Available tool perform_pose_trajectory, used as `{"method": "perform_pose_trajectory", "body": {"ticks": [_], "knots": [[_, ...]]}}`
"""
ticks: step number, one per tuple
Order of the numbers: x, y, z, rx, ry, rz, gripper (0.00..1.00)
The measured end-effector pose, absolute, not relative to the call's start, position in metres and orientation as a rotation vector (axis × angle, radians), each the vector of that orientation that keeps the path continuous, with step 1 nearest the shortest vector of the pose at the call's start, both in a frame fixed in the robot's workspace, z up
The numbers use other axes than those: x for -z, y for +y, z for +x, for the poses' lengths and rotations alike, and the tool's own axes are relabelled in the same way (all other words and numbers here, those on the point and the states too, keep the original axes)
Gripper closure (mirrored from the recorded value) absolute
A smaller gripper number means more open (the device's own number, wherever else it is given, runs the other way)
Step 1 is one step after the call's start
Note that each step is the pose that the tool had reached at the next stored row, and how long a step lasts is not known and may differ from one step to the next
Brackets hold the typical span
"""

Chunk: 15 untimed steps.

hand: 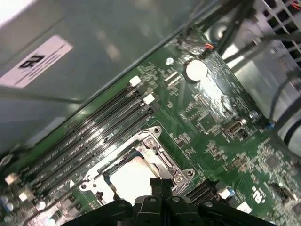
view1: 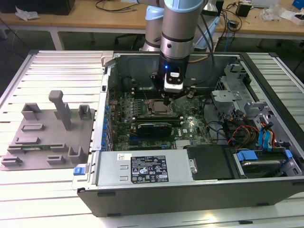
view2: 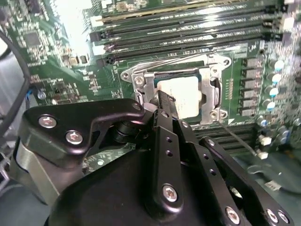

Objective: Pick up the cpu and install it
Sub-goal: 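Close the cpu cover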

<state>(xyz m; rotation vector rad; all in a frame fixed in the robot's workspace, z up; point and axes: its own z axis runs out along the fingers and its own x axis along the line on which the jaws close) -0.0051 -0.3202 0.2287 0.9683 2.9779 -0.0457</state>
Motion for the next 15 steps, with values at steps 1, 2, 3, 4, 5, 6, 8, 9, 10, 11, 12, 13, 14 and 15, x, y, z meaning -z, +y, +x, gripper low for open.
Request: {"method": "perform_pose_trajectory", "body": {"ticks": [1,2,3,4,5,6,8,9,10,11,12,13,14,15], "knots": [[-0.2286,-0.3202,-0.0051,0.046,2.987,0.940,0.89],[-0.2285,-0.3202,-0.0051,0.045,2.995,0.913,0.89],[-0.2284,-0.3202,-0.0051,0.045,3.005,0.877,0.89],[-0.2282,-0.3202,-0.0051,0.045,3.014,0.845,0.89],[-0.2281,-0.3202,-0.0051,0.045,3.026,0.799,0.89],[-0.2279,-0.3202,-0.0050,0.044,3.036,0.758,0.89],[-0.2277,-0.3202,-0.0051,0.044,3.050,0.696,0.89],[-0.2276,-0.3202,-0.0051,0.044,3.056,0.669,0.89],[-0.2275,-0.3202,-0.0051,0.044,3.061,0.645,0.89],[-0.2274,-0.3202,-0.0051,0.044,3.067,0.615,0.89],[-0.2272,-0.3203,-0.0051,0.043,3.074,0.575,0.89],[-0.2271,-0.3202,-0.0050,0.043,3.079,0.548,0.89],[-0.2269,-0.3202,-0.0051,0.043,3.086,0.505,0.89],[-0.2268,-0.3202,-0.0051,0.043,3.090,0.477,0.89]]}}
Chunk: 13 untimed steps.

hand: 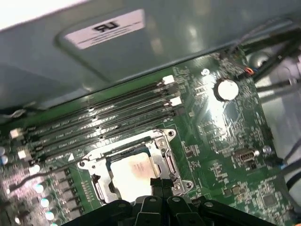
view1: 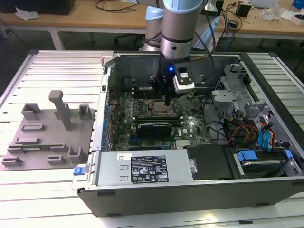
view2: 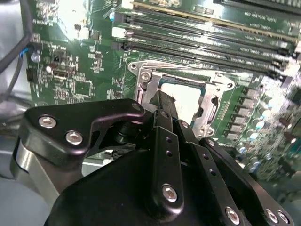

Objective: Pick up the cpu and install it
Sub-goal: 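Close the cpu cover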

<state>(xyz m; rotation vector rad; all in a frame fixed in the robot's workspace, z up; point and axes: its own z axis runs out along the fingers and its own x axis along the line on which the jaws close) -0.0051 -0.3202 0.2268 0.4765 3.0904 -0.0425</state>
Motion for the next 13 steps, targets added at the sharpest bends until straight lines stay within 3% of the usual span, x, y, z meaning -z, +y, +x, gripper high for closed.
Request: {"method": "perform_pose_trajectory", "body": {"ticks": [13], "knots": [[-0.2249,-0.3202,-0.0051,0.038,3.123,-0.021,0.89]]}}
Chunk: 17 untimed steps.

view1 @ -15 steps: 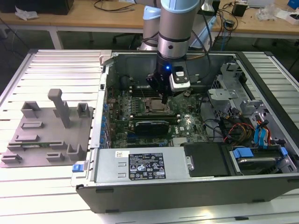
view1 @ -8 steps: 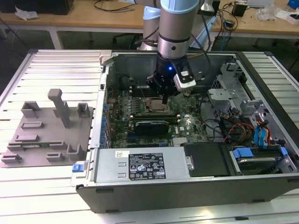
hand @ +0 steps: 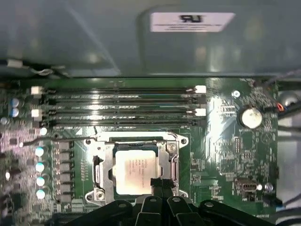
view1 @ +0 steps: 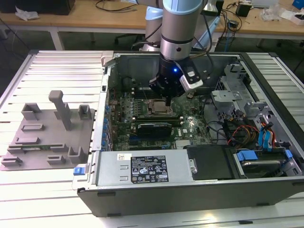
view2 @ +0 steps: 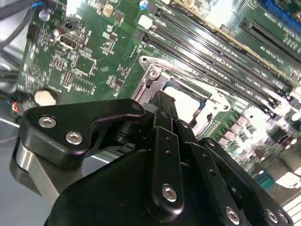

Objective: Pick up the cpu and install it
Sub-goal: 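Close the cpu cover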

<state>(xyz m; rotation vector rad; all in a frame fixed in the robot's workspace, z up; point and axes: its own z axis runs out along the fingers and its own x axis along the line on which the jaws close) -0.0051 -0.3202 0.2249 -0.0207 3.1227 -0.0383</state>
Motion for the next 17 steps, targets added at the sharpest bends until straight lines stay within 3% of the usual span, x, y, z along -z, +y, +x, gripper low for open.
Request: {"method": "perform_pose_trajectory", "body": {"ticks": [17], "knots": [[-0.219,-0.320,-0.041,0.038,3.119,-0.136,0.89]]}}
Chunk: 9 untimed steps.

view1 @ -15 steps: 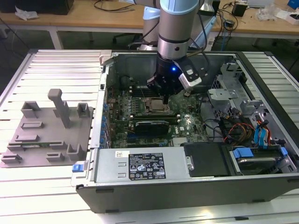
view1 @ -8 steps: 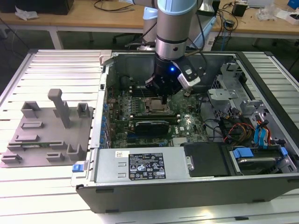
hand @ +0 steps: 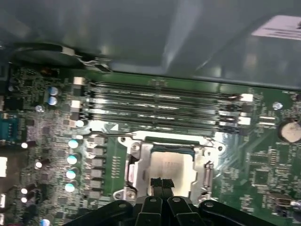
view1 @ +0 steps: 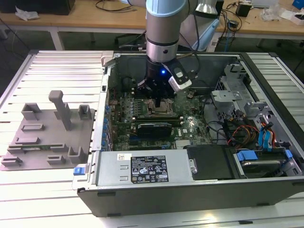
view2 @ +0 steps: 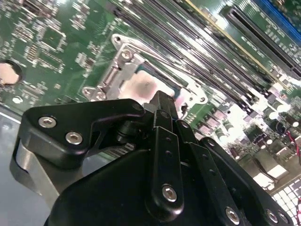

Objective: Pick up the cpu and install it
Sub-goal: 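Close the cpu cover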

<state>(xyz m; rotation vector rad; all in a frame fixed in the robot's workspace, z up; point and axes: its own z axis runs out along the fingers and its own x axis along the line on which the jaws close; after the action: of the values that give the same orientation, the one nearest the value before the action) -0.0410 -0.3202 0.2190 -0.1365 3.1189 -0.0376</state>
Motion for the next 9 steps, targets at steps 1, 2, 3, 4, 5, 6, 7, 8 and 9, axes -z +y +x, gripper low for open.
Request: {"method": "perform_pose_trajectory", "body": {"ticks": [1,2,3,4,5,6,7,8,9], "knots": [[-0.218,-0.320,-0.044,0.038,3.119,-0.135,0.89],[-0.218,-0.320,-0.046,0.038,3.119,-0.134,0.89],[-0.217,-0.320,-0.050,0.037,3.119,-0.132,0.89],[-0.215,-0.320,-0.054,0.038,3.119,-0.128,0.89],[-0.214,-0.320,-0.055,0.038,3.120,-0.123,0.89],[-0.213,-0.320,-0.056,0.038,3.120,-0.119,0.89],[-0.212,-0.320,-0.056,0.038,3.120,-0.109,0.89],[-0.212,-0.320,-0.056,0.038,3.120,-0.107,0.89],[-0.212,-0.320,-0.056,0.038,3.120,-0.105,0.89]]}}
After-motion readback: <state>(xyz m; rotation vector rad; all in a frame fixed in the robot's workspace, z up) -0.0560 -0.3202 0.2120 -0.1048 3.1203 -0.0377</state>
